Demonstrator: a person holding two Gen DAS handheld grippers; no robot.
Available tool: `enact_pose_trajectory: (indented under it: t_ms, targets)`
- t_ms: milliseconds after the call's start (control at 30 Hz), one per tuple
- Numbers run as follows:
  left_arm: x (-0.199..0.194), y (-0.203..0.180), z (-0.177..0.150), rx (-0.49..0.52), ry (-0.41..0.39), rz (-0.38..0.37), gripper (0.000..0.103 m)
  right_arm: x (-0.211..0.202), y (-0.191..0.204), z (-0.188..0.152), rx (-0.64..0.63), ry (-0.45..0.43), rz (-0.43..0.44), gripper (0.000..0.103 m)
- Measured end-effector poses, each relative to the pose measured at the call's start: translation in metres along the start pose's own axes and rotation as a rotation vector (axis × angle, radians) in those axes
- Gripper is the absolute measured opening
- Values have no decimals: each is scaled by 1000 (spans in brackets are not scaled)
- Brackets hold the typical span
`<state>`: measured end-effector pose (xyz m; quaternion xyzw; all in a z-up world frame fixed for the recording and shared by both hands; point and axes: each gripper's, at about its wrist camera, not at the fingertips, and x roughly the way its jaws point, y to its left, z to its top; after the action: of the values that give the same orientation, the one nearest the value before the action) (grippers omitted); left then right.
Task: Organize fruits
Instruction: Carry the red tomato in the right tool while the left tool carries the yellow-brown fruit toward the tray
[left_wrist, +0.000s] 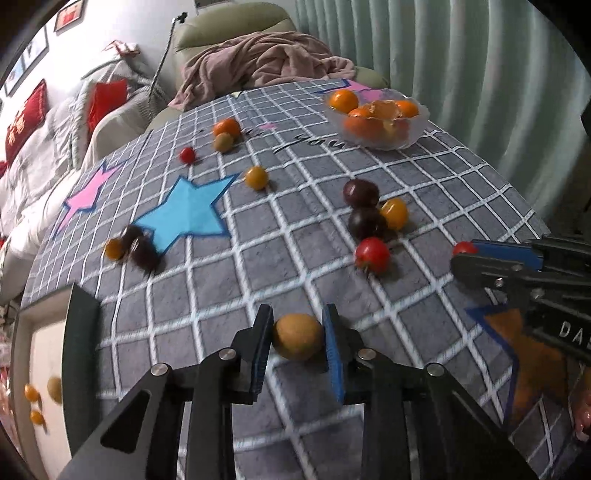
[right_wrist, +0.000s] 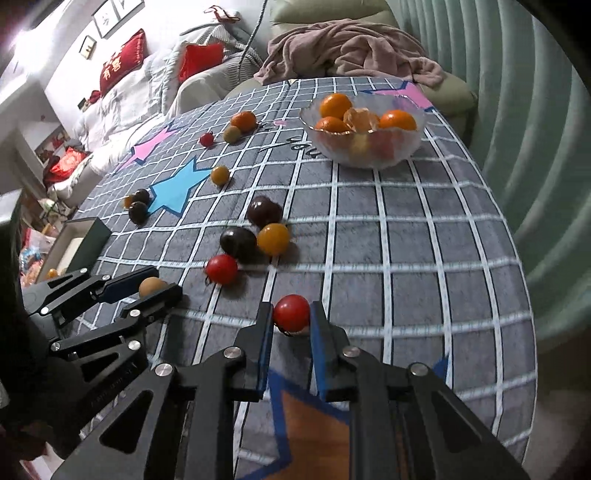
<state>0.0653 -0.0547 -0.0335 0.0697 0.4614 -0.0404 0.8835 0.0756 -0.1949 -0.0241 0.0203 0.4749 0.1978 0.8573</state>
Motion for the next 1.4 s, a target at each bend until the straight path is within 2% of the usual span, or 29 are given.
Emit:
enact_pose_trajectory:
  t_ms: [167,533,833,1133,1400]
  targets:
    - [-17,20,-19,-75,16,-22,29,-10,8,-11,11,4,13,21]
    - [-53,47,-44,-113,-11,-18,29,-27,37,-25,8,4,37,22]
    - [-89,77,-58,-172,-46,6,29,-44,72,-20,-43,-16,48,22]
    - [-119,124,-73,-267,-90,55,29,-52,137,-5,-143,-31,79,22]
    - [-129,175,-94,-344,-97,108,29,-43,205,6,-237,-15,130,22]
